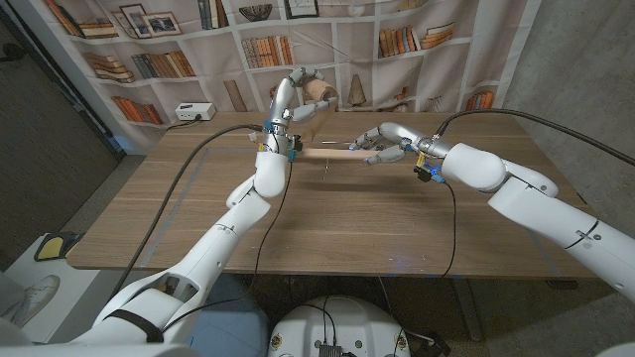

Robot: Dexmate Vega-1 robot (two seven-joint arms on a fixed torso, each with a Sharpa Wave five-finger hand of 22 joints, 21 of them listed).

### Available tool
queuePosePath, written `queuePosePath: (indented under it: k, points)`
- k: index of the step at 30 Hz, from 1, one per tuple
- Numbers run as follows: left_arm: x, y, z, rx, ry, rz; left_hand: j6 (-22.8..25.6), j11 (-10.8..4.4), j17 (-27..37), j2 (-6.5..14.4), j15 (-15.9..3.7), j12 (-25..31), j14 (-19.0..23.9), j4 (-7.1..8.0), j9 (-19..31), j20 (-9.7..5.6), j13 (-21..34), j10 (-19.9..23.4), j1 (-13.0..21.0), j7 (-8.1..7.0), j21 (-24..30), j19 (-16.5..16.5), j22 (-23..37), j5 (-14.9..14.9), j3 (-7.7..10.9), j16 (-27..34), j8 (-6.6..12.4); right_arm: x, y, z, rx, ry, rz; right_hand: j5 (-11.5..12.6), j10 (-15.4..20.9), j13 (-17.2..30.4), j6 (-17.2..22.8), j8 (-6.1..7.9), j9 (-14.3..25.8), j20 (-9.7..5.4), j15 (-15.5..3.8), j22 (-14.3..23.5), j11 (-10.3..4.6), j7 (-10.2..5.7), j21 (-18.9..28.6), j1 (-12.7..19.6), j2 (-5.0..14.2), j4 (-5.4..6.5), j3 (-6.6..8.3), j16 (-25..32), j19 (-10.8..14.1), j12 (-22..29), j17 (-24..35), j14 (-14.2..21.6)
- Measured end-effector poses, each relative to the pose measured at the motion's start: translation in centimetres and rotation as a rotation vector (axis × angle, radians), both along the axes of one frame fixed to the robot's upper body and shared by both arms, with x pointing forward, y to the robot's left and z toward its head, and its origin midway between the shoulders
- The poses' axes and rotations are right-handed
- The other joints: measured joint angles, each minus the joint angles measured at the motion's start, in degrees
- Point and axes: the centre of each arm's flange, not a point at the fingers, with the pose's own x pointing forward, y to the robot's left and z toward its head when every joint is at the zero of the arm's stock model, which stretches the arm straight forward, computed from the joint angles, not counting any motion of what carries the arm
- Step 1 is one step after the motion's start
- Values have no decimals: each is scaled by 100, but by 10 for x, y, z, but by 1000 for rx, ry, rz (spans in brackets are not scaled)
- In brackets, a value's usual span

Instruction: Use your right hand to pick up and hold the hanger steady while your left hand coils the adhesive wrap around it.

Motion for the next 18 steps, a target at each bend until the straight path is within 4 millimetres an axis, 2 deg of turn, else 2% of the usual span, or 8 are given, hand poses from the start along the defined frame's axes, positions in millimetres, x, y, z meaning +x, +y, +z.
queuePosePath:
  k: [18]
  points:
    - [-8,-20,6,23,-2,-58,0,-13,0,-1,0,-1,0,0,16,-6,-50,13,1,0,84,-36,-103,0,0,-5,53,7,-1,0,17,19,13,-18,20,0,0,0,0,1,-1,0,20,0,34,1,-1,0,0,-5,0,10,-5,-1]
